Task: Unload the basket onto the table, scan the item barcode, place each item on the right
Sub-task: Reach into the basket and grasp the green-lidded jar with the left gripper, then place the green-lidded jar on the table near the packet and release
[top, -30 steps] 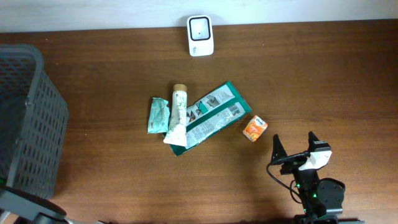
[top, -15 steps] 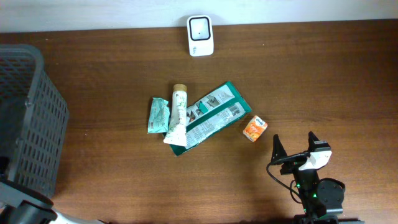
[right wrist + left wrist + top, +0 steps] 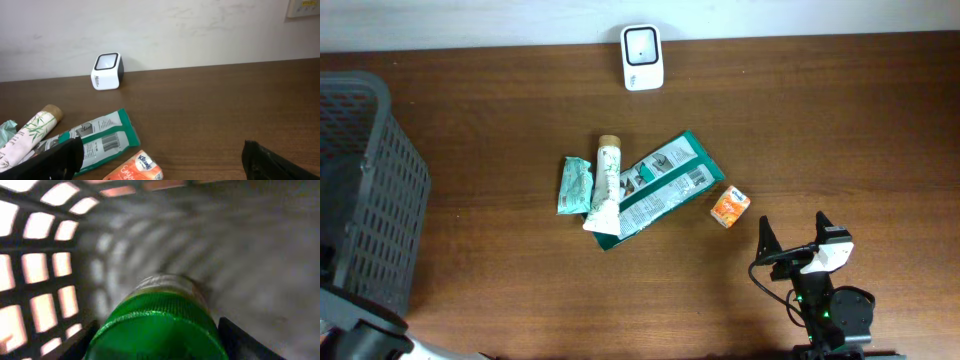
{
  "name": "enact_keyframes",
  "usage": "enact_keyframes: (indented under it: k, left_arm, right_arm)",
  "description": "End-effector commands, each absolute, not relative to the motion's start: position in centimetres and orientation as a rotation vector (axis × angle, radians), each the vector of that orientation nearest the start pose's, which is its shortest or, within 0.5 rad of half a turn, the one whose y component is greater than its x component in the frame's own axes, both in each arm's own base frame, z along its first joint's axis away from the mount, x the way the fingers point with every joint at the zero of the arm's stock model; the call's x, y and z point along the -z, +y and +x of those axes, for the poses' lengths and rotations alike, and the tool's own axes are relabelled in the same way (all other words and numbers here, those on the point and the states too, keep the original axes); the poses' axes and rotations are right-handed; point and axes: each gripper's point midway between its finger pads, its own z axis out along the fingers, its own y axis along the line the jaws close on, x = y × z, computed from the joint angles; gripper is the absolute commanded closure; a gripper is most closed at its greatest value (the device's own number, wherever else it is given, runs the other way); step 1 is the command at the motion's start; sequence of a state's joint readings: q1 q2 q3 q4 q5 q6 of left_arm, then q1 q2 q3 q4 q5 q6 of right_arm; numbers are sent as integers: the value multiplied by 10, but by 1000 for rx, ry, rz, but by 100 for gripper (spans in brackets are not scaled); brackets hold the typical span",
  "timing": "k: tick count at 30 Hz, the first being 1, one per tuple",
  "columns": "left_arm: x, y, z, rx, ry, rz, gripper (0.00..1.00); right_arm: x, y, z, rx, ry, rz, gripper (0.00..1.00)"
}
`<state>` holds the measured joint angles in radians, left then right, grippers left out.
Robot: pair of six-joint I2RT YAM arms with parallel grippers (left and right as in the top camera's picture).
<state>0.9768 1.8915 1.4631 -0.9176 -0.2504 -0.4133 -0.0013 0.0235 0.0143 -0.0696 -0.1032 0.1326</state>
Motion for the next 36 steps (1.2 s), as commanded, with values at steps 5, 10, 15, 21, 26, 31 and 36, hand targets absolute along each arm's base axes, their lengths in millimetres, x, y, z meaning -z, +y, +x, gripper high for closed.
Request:
enact_keyframes:
  k: [5,10,15,21,26,31,36]
  left_arm:
    - [-78,336,245,-398,2335,-1743,44]
    - [-105,343,262,-381,2331,-1657,46]
    - [-221,352,299,-273,2143,-1465,46]
    - [-385,286,323,-56,1887,-1083,48]
    - [-451,182,334,32,1847,-786,50]
    - [-450,62,371,245,1966,-472,51]
    - [-395,-68,413,361,2180,-152,53]
  right_arm:
    - [-155,16,246,-184,1657,44,2]
    - [-155,16,246,-184,1657,43,2]
    - [-155,16,246,-184,1657,43,2]
    - [-155,16,246,-184,1657,44,2]
    - [-155,16,246,-184,1657,43,2]
    - [-155,16,246,-184,1657,43,2]
    - [-155,16,246,-184,1657,44,2]
